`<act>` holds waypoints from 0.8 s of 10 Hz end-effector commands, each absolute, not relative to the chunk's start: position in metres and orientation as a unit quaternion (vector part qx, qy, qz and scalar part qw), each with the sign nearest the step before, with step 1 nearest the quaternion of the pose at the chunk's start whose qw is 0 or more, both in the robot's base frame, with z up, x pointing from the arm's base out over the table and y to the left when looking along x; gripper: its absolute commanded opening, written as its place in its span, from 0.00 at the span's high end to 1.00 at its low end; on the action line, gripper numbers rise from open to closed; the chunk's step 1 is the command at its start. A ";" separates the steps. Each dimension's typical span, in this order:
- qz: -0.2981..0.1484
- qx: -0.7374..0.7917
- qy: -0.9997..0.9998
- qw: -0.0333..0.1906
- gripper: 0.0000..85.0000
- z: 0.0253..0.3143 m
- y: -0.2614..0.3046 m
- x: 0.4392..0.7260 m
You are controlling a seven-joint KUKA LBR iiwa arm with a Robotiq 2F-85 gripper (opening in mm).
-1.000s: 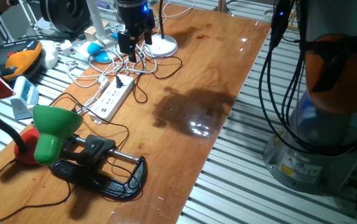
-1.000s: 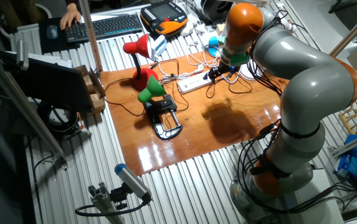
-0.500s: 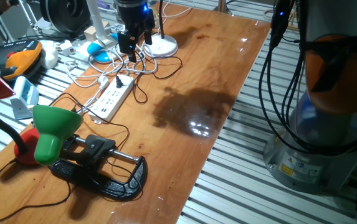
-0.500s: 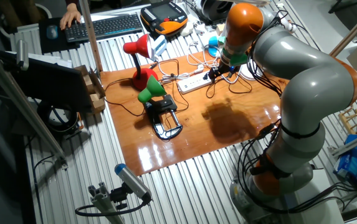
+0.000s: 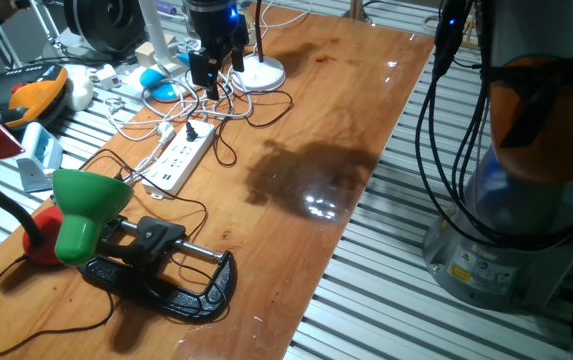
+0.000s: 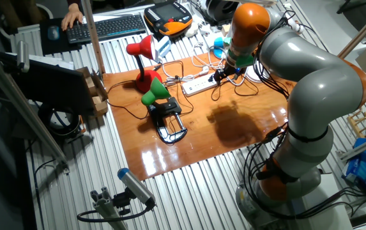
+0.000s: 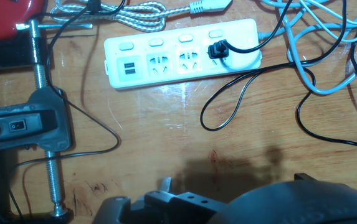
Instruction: Plug in the power cord of the desk lamp, turn on the socket, and light up the desk lamp
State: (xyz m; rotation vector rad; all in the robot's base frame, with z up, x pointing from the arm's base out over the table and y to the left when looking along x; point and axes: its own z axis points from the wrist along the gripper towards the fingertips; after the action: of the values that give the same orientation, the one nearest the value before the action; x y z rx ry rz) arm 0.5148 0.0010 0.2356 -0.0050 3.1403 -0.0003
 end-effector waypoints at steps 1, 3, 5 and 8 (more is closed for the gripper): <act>-0.006 -0.020 0.998 -0.056 1.00 0.236 0.001 0.515; -0.006 -0.020 0.998 -0.057 1.00 0.237 0.001 0.515; -0.007 -0.019 0.998 -0.057 1.00 0.237 0.001 0.515; -0.007 -0.019 0.998 -0.054 1.00 0.237 0.002 0.514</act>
State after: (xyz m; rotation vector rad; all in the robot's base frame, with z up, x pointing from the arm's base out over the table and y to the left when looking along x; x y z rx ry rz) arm 0.5142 0.0022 0.2365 -0.0615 3.2473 -0.0219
